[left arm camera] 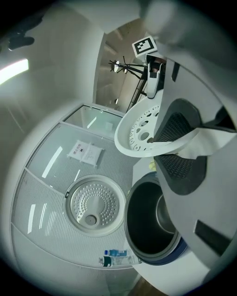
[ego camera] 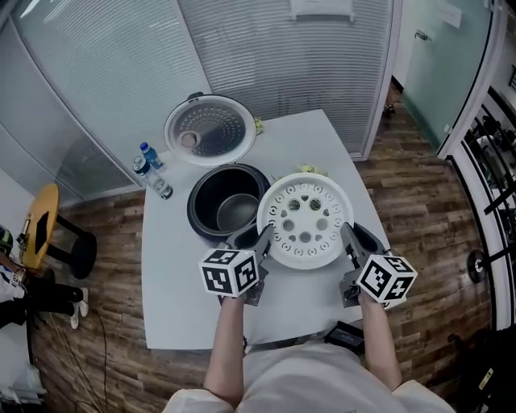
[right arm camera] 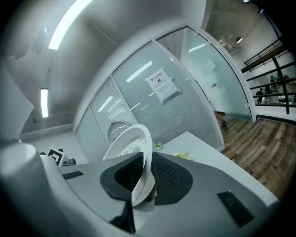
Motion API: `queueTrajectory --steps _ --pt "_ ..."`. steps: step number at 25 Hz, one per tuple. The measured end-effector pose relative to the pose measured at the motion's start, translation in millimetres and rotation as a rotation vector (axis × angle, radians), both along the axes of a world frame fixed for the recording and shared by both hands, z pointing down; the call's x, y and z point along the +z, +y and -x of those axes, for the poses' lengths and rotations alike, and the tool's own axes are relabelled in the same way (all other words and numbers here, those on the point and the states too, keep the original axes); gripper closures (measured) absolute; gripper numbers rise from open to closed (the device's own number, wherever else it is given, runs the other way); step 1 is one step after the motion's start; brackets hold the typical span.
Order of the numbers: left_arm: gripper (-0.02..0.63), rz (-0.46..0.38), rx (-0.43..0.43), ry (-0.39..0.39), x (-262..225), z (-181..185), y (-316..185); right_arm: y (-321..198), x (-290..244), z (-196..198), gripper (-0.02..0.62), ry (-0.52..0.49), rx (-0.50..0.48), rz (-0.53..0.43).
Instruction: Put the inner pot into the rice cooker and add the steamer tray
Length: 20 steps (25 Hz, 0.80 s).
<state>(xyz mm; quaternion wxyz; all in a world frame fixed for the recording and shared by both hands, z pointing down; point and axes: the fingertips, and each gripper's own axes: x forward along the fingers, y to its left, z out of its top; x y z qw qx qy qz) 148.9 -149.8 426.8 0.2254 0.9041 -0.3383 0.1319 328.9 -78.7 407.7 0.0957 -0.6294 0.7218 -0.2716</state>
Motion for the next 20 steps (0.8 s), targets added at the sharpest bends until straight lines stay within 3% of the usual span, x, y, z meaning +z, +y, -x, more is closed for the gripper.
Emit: queueTrajectory --steps 7,20 --pt "0.52 -0.027 -0.05 -0.019 -20 18 -2 -16 -12 11 0.531 -0.059 -0.052 -0.018" --pt "0.52 -0.043 -0.176 0.009 -29 73 -21 -61 -20 60 0.532 -0.059 -0.167 -0.051"
